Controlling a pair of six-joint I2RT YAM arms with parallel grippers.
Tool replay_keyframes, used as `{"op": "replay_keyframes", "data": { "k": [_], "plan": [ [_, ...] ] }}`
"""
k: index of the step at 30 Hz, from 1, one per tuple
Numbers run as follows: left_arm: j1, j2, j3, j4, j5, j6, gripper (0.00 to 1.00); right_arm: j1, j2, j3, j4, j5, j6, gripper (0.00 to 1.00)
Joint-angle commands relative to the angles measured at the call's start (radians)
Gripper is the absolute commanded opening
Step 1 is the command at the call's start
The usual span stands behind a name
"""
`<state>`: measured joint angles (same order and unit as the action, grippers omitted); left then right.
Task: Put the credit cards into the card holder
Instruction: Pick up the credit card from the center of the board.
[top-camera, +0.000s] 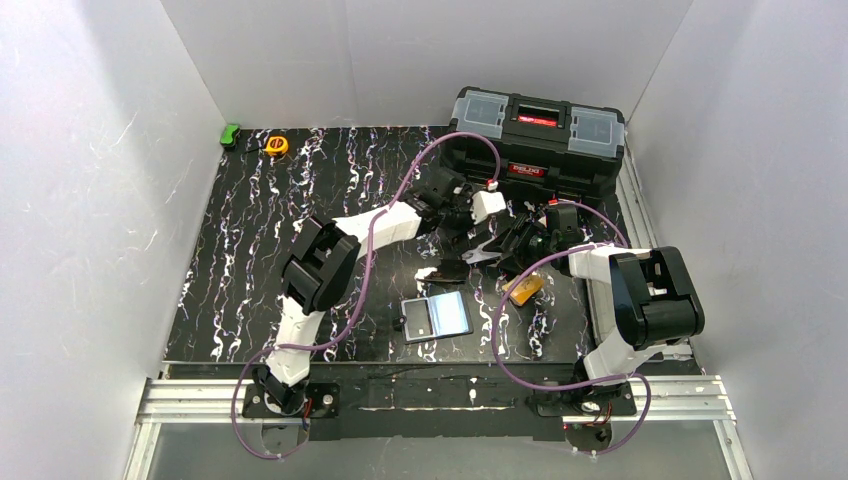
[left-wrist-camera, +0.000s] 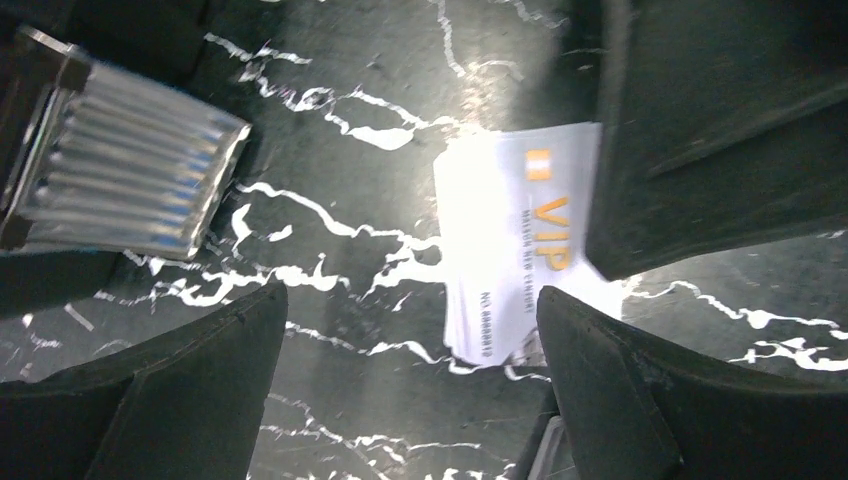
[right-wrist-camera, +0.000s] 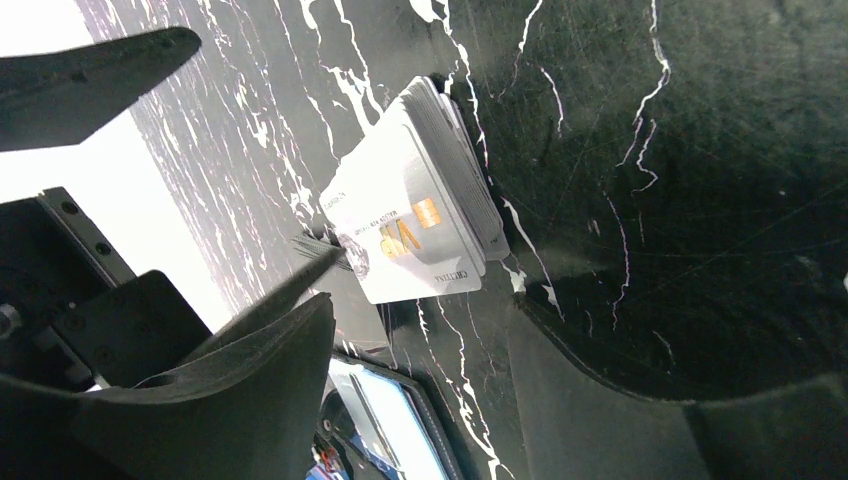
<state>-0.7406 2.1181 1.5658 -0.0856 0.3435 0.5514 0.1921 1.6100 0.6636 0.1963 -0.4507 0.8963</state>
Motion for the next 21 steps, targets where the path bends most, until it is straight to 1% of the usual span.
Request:
{"op": "replay_keyframes", "data": {
  "k": [1, 4, 8, 9, 21],
  "plan": [
    [0.013, -0.025, 0.013, 0.017, -0.070, -0.003, 0.94, 0.004, 0.005, -0.017, -0.002, 0.011, 0.003, 0.70],
    [0.013, -0.010, -0.001, 0.045, -0.112, 0.013, 0.92, 0.004, 0.009, -0.015, -0.001, 0.009, 0.003, 0.69],
    [0.011, 0.008, -0.006, 0.077, -0.152, 0.030, 0.84, 0.004, 0.016, -0.010, 0.002, 0.005, 0.003, 0.69],
    [0.011, 0.011, -0.004, 0.079, -0.155, 0.033, 0.83, 0.004, 0.017, -0.010, 0.002, 0.004, 0.003, 0.69],
    [0.002, 0.017, -0.013, 0.067, -0.115, 0.048, 0.83, 0.005, 0.024, -0.003, 0.006, 0.003, 0.013, 0.68]
  ]
}}
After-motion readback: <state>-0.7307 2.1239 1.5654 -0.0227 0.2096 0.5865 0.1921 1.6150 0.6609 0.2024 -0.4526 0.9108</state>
